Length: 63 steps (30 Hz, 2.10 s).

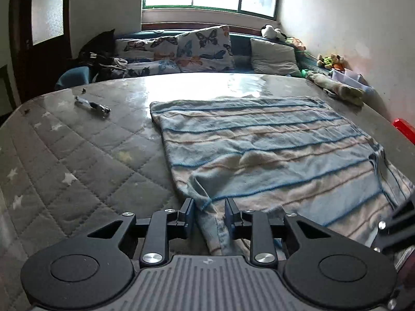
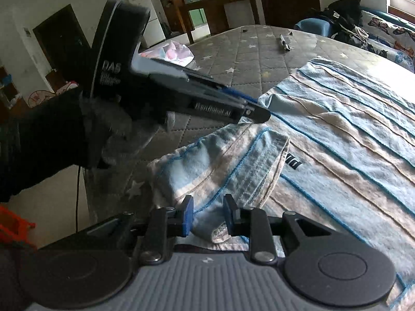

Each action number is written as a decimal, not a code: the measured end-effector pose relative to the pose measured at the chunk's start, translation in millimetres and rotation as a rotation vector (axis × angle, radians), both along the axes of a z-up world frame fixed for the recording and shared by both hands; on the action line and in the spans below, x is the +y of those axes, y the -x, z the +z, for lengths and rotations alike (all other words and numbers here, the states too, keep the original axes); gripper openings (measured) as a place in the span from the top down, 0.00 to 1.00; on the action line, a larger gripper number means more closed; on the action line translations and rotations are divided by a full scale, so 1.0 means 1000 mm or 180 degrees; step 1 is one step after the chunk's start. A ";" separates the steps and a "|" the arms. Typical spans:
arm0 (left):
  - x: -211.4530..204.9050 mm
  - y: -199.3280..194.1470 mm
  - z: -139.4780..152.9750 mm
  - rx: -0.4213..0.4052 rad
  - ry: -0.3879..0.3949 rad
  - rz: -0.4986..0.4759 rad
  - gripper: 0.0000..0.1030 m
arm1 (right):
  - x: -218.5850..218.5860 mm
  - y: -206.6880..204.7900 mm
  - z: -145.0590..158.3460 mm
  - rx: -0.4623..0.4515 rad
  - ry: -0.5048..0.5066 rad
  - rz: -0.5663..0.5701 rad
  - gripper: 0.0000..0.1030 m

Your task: Fold towel

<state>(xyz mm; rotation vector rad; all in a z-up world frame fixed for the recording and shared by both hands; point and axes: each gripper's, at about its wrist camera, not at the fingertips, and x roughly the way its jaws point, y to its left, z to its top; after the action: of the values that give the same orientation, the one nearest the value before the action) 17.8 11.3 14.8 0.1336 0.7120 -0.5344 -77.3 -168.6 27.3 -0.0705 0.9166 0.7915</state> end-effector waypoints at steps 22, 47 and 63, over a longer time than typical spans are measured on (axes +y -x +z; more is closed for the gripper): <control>0.005 0.065 0.021 -0.0209 -0.0187 -0.0399 0.69 | -0.068 0.028 0.024 -0.0179 -0.0073 -0.0676 0.63; -0.003 0.163 0.011 -0.0389 -0.0580 -0.1237 0.51 | -0.195 0.105 0.005 -0.0052 0.0089 -0.2032 0.62; -0.040 0.167 -0.011 -0.0683 -0.0788 -0.1593 0.74 | -0.154 0.137 0.010 -0.0522 0.0799 -0.1256 0.41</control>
<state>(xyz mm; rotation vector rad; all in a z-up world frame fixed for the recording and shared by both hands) -149.1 -28.3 3.7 0.6027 0.5298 -0.8925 -214.3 -322.4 37.8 -0.1661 0.8352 0.2980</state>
